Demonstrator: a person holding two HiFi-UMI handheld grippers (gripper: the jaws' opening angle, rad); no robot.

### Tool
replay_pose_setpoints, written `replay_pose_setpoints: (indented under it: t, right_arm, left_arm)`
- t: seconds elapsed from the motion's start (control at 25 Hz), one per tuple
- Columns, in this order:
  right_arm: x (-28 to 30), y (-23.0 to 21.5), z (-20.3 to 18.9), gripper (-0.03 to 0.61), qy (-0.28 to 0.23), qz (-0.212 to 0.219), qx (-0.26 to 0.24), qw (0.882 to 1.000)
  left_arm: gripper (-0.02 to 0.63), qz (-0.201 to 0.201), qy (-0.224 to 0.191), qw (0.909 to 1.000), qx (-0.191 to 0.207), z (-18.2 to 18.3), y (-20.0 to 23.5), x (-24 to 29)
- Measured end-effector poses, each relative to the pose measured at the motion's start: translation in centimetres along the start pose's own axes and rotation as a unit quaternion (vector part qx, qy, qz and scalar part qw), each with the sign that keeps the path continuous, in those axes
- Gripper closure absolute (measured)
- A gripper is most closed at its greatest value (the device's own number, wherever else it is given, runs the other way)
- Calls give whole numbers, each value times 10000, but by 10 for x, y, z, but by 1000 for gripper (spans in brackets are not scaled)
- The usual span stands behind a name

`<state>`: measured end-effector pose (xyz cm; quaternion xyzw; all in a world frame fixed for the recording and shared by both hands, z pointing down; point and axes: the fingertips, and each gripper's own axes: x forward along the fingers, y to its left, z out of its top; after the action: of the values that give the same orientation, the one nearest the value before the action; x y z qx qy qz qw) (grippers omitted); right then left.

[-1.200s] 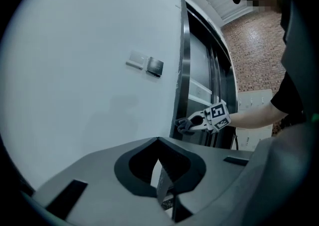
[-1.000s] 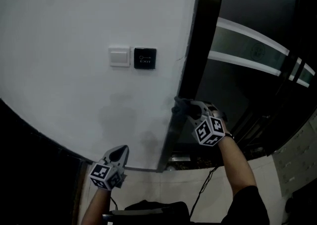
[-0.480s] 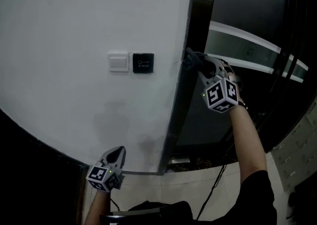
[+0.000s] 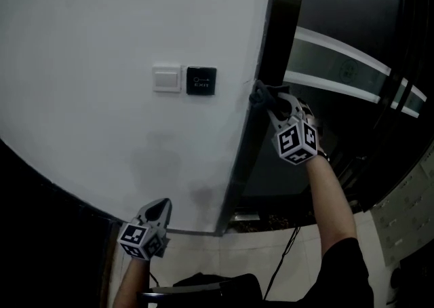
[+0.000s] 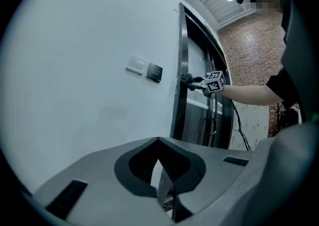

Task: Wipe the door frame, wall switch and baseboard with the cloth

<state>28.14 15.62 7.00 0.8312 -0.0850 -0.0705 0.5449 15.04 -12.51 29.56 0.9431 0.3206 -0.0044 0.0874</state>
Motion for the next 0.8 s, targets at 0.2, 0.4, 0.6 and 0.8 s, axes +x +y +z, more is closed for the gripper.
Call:
replay_pose_setpoints:
  t: [0.2,0.4,0.6,0.8]
  right_arm:
    - [0,30,-10,489,24,179,-61,9998]
    - [0,55,-20,489,64,379,-81,9992]
    - [3,88,-34,489,108,725,-200,9971]
    - [3,126,-47,489,155,1100,-379,9931]
  left_arm:
    - [621,-92,100,9999,25,-7,-10,7]
    - [621,-120,205,9997,31,-12,-15,12]
    - [621,-111,232,9997,43,-13,-13,15]
    - [621,-127,282,9995,31,-18,-16,19]
